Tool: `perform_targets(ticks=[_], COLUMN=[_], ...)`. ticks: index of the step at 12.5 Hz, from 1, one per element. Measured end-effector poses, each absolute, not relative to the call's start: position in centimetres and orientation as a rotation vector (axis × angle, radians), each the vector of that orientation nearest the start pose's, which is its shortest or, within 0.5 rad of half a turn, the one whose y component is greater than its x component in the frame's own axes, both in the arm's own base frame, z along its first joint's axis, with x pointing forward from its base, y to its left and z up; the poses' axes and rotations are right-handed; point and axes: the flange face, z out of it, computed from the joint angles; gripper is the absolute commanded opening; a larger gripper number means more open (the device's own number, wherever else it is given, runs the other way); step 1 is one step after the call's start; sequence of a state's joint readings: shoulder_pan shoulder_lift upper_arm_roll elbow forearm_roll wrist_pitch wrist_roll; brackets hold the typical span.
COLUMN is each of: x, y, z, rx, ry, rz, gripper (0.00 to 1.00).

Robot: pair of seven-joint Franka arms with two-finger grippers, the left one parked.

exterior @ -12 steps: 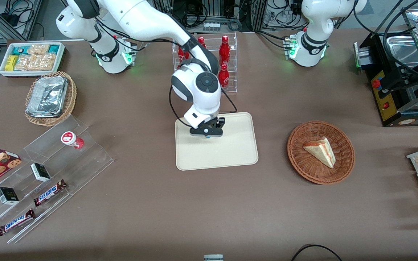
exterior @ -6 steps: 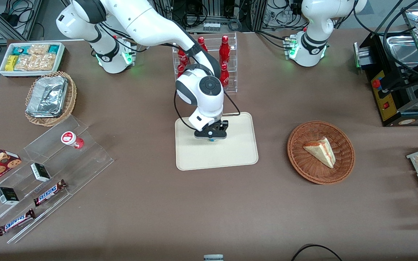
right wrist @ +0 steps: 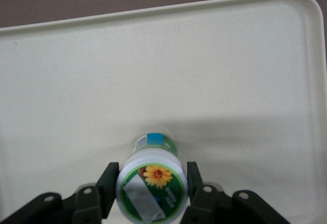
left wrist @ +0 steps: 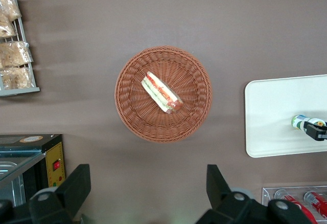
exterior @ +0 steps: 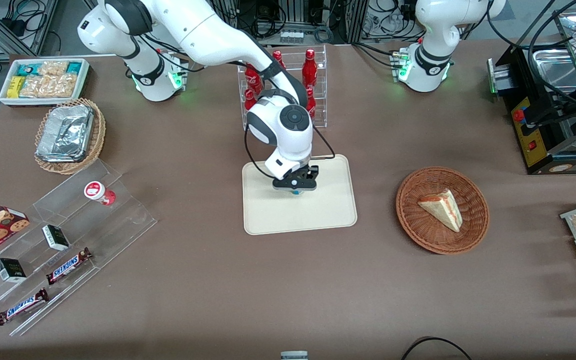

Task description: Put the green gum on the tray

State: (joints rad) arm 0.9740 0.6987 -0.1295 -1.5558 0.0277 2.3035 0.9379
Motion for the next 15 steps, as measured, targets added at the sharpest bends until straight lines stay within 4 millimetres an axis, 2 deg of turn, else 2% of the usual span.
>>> perform_targets(ticks=[4,6,8,10,11,13,15], x=[46.3,47.2,48.1,49.6,50.3,51.4,51.6], y=[54.2,54.0,53.1,50.7,49.0,45.3,41.3], z=[24.6,25.9,28.4,32.7,35.5,41.3,46.6], rx=[-3.124,-3.108,-3.11,-3.137,-3.144,-3.151,-3.156], ry=[0.127,0.14,0.153,0.136,0.135,0.186,0.248], rz=[-0.141,-0.168,-0.168,-0.127,-0.106,-0.065,-0.016], gripper=[1.0,1.0,1.0,1.0,1.0,1.0,1.0])
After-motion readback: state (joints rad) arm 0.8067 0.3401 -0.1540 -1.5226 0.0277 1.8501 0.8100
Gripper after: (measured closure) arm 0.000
